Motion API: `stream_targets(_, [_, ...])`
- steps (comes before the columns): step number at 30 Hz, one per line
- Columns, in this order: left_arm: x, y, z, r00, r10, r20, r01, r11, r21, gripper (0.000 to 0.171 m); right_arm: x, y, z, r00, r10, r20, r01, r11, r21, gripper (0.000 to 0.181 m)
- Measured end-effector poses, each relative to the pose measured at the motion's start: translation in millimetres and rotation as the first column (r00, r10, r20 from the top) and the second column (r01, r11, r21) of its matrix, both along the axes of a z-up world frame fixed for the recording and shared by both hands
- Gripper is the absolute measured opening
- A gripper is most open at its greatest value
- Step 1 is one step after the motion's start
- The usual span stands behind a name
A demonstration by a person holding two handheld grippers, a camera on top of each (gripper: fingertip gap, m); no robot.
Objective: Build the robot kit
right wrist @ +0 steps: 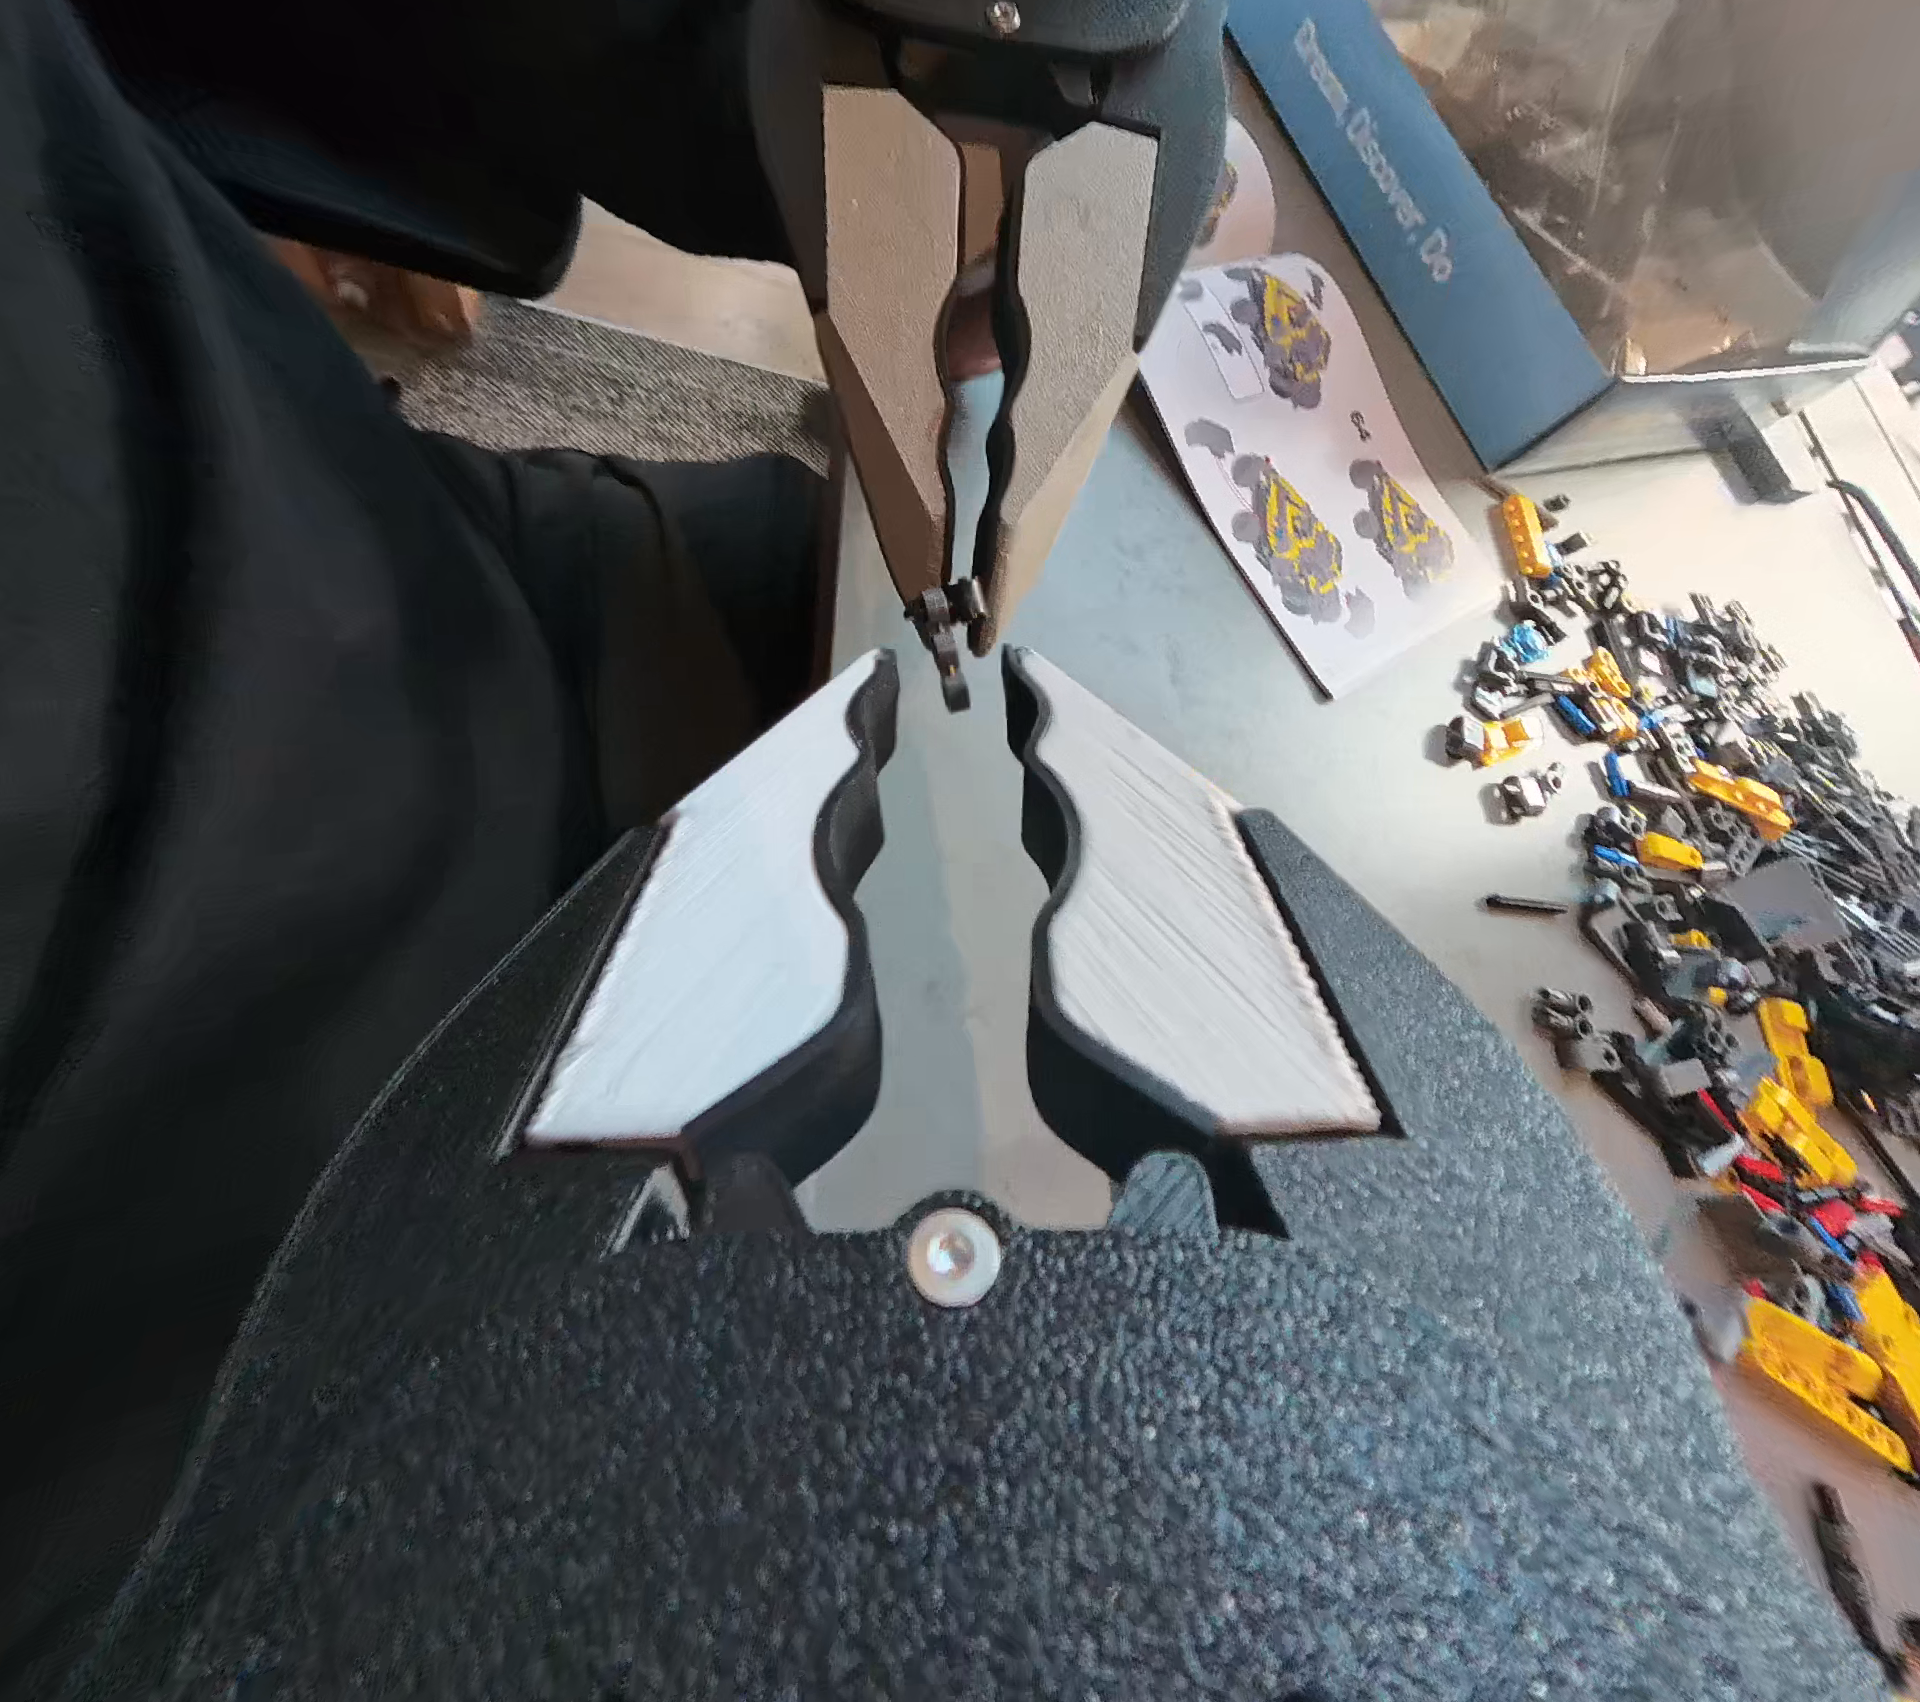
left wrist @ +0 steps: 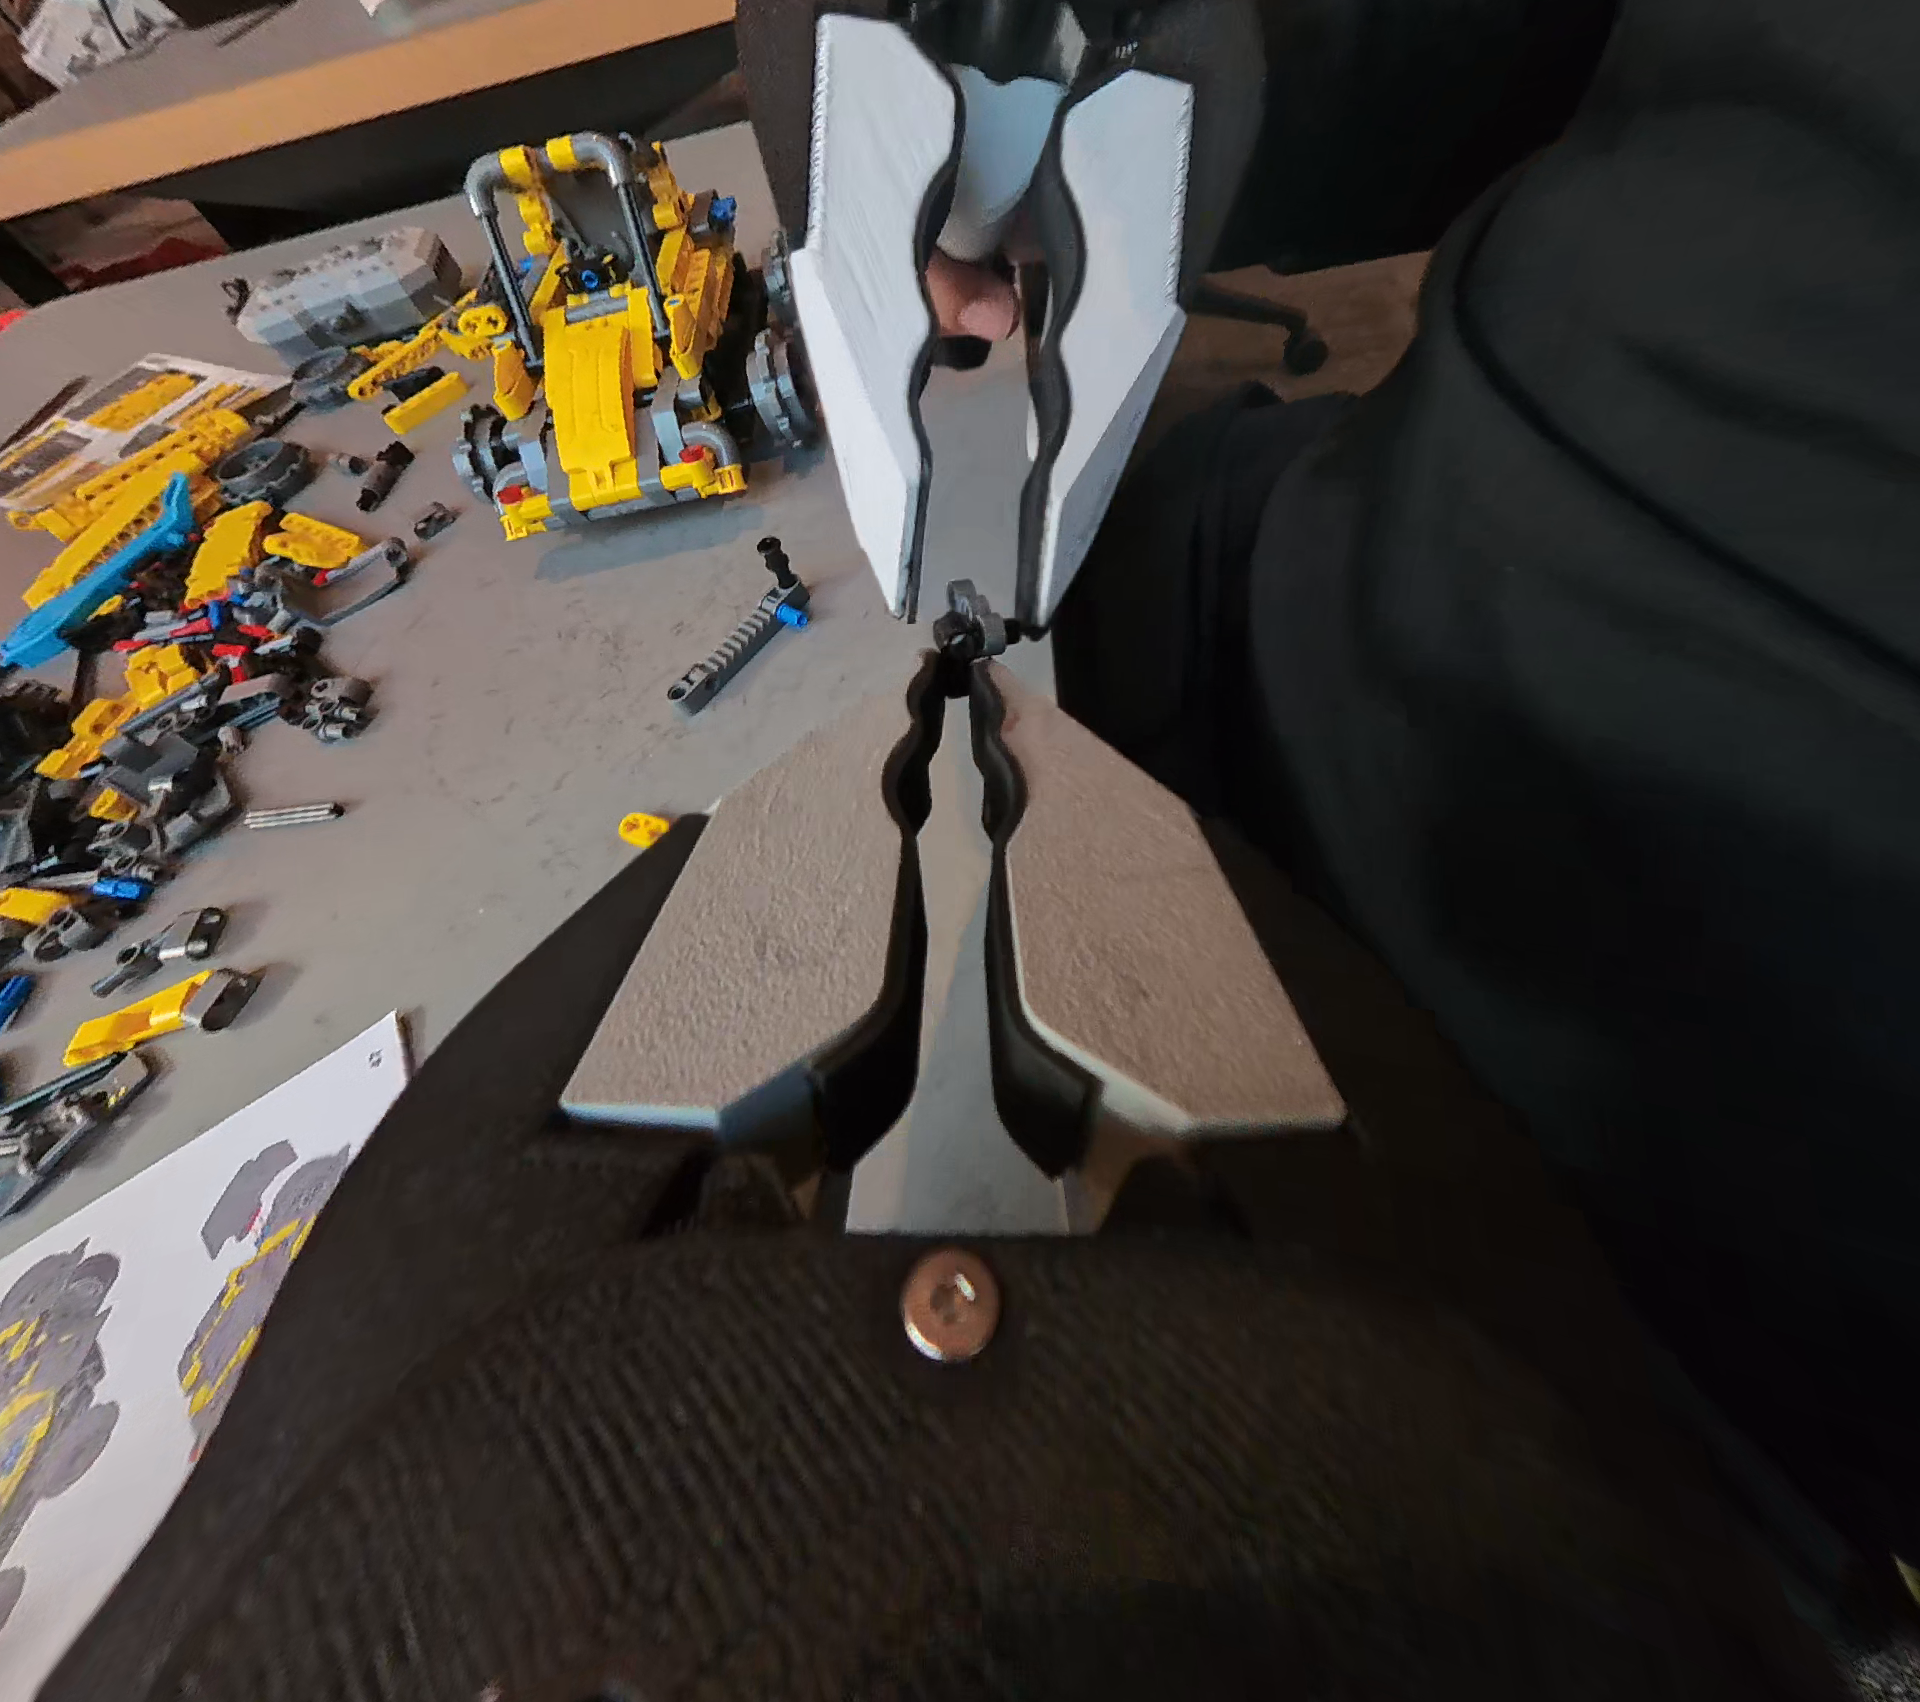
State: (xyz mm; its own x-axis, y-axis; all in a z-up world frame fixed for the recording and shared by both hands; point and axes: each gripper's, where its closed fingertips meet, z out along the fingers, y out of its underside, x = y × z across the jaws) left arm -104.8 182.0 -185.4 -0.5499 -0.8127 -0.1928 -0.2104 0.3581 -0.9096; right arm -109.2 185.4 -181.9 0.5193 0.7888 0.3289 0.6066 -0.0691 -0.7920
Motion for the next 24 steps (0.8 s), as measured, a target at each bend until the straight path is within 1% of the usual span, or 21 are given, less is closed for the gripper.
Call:
stream_targets(3, [-1.1,-9.5,3.9,0.999,-0.041,0.027,0.042,0.999,-0.008,0.002,-3.6,-2.0,5.8,0.999,0.026,-0.023,-0.026,0.999,0.029,0.020])
stream_targets(5, [-1.6,-11.1,6.9,0.997,-0.049,0.053,0.050,0.999,-0.006,0.002,-6.2,-5.9,7.7,0.998,0.052,-0.022,-0.051,0.998,0.040,0.014])
stream_targets(7, [-2.3,-11.4,9.4,0.996,-0.052,0.066,0.053,0.998,-0.016,0.002,-7.2,-6.9,10.4,0.998,0.057,-0.017,-0.055,0.996,0.065,0.012])
stream_targets(9, [-1.0,-10.1,8.5,0.998,-0.041,0.056,0.042,0.999,-0.020,0.002,-7.0,-8.4,8.5,0.998,0.062,0.008,-0.062,0.996,0.062,0.006])
stream_targets(14, [-0.1,-8.7,3.3,0.999,-0.034,0.010,0.034,0.999,-0.023,0.002,-4.9,-7.9,3.1,0.998,0.046,0.049,-0.048,0.998,0.049,0.005])
stream_targets(17, [0.2,-5.8,-0.2,1.000,-0.012,-0.009,0.012,1.000,-0.008,0.011,3.7,-4.0,-6.9,0.991,0.004,0.136,-0.010,0.999,0.044,0.005])
stream_targets(19, [1.5,-4.3,-2.5,1.000,0.005,-0.017,-0.004,1.000,0.010,0.012,6.0,-3.4,-11.9,0.985,-0.003,0.172,-0.005,0.999,0.044,0.005])
stream_targets(24, [6.4,-2.6,-12.1,0.998,0.042,-0.040,-0.038,0.995,0.089,0.009,6.6,-1.3,-15.2,0.983,-0.010,0.182,0.003,0.999,0.036,0.005])
